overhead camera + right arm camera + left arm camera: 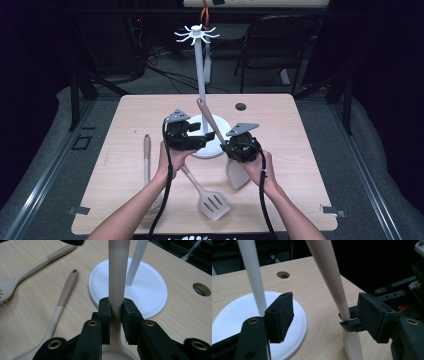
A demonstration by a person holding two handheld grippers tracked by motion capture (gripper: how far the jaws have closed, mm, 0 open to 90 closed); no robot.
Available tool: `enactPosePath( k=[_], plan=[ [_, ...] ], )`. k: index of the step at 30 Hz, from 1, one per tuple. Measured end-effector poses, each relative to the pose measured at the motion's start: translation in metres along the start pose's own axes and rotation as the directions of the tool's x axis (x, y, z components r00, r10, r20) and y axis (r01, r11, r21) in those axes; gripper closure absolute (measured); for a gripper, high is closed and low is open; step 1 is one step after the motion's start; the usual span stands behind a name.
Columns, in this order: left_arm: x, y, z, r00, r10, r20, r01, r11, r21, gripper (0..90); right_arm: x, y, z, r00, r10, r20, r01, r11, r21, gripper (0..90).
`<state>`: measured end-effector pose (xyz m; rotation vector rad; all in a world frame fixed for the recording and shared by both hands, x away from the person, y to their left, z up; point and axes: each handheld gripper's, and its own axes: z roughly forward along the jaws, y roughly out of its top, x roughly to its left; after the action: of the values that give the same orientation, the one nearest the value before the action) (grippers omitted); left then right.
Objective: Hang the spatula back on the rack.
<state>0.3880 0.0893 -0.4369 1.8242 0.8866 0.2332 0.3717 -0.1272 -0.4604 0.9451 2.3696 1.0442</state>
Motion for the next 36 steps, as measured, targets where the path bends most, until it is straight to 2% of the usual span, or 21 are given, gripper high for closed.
enactPosePath(
  k=[5, 6, 7, 8, 9, 10, 11, 12, 15, 18, 20, 22, 24, 26, 29, 30, 31, 36],
  plan=[
    [-0.007, -0.001, 0.009, 0.9999, 0.005, 0.016, -0.005, 0.9997, -0.022, 39.3, 0.002, 0.000, 0.000, 1.0000, 0.009, 0.000, -0.009, 1.000, -0.006, 78.7],
    [-0.007, -0.001, 0.010, 0.9997, 0.004, 0.024, -0.003, 0.9998, -0.021, 40.7, 0.002, 0.000, 0.000, 0.9999, 0.012, 0.000, -0.012, 1.000, -0.008, 78.7],
    [-0.007, -0.002, 0.013, 0.9994, -0.009, 0.034, 0.010, 0.9997, -0.023, 46.2, 0.003, 0.000, 0.000, 0.9999, 0.013, 0.002, -0.013, 1.000, -0.014, 78.6],
    [-0.007, -0.003, 0.014, 0.9993, -0.009, 0.036, 0.010, 0.9997, -0.023, 46.2, 0.003, 0.000, 0.000, 0.9999, 0.013, 0.002, -0.013, 1.000, -0.014, 78.6],
    [-0.006, -0.005, 0.017, 0.9981, -0.033, 0.052, 0.035, 0.9989, -0.033, 51.5, 0.003, 0.000, 0.000, 0.9999, 0.011, 0.005, -0.011, 1.000, -0.018, 78.7],
    [-0.005, -0.006, 0.018, 0.9965, -0.050, 0.068, 0.053, 0.9976, -0.044, 51.5, 0.003, 0.000, 0.000, 0.9999, 0.011, 0.005, -0.011, 1.000, -0.018, 78.7],
    [-0.004, -0.007, 0.019, 0.9943, -0.067, 0.083, 0.072, 0.9959, -0.056, 58.3, 0.004, 0.000, 0.000, 0.9999, 0.013, 0.006, -0.013, 1.000, -0.024, 78.7],
    [-0.003, -0.008, 0.021, 0.9919, -0.079, 0.100, 0.085, 0.9942, -0.065, 58.3, 0.004, 0.000, 0.000, 0.9999, 0.013, 0.006, -0.013, 1.000, -0.024, 78.6],
    [-0.002, -0.011, 0.024, 0.9885, -0.087, 0.124, 0.097, 0.9923, -0.077, 66.1, 0.004, 0.000, -0.001, 0.9999, 0.012, 0.010, -0.012, 0.999, -0.032, 78.6],
    [-0.003, -0.011, 0.025, 0.9882, -0.080, 0.131, 0.092, 0.9916, -0.091, 73.3, 0.004, 0.000, -0.001, 0.9998, 0.015, 0.013, -0.014, 0.999, -0.039, 78.6],
    [-0.004, -0.010, 0.024, 0.9846, -0.080, 0.155, 0.096, 0.9903, -0.100, 75.6, 0.004, -0.001, -0.001, 0.9998, 0.015, 0.013, -0.015, 0.999, -0.048, 78.4],
    [-0.006, -0.009, 0.023, 0.9840, -0.055, 0.169, 0.075, 0.9911, -0.110, 76.4, 0.003, 0.000, -0.002, 0.9998, 0.017, 0.003, -0.017, 0.998, -0.059, 77.9],
    [-0.008, -0.007, 0.022, 0.9859, -0.023, 0.166, 0.042, 0.9929, -0.111, 76.5, 0.003, 0.000, -0.003, 0.9998, 0.019, 0.001, -0.019, 0.998, -0.061, 77.6],
    [-0.008, -0.005, 0.022, 0.9854, -0.014, 0.170, 0.032, 0.9938, -0.107, 76.7, 0.002, -0.001, -0.005, 0.9997, 0.020, -0.011, -0.021, 0.997, -0.072, 76.5],
    [-0.006, -0.001, 0.019, 0.9865, 0.007, 0.163, 0.011, 0.9945, -0.104, 76.7, 0.001, -0.003, -0.009, 0.9995, 0.017, -0.027, -0.019, 0.997, -0.069, 67.4],
    [-0.005, 0.000, 0.018, 0.9870, 0.012, 0.160, 0.006, 0.9940, -0.109, 76.7, 0.000, -0.005, -0.011, 0.9992, 0.023, -0.033, -0.025, 0.997, -0.067, 59.5],
    [-0.004, 0.001, 0.017, 0.9870, 0.013, 0.160, 0.004, 0.9945, -0.104, 76.7, 0.000, -0.005, -0.011, 0.9992, 0.023, -0.033, -0.025, 0.997, -0.067, 59.5],
    [0.003, 0.007, 0.014, 0.9876, 0.023, 0.155, -0.006, 0.9941, -0.108, 76.7, -0.006, -0.016, -0.014, 0.9984, 0.039, -0.042, -0.040, 0.999, -0.019, 33.7]
  ],
)
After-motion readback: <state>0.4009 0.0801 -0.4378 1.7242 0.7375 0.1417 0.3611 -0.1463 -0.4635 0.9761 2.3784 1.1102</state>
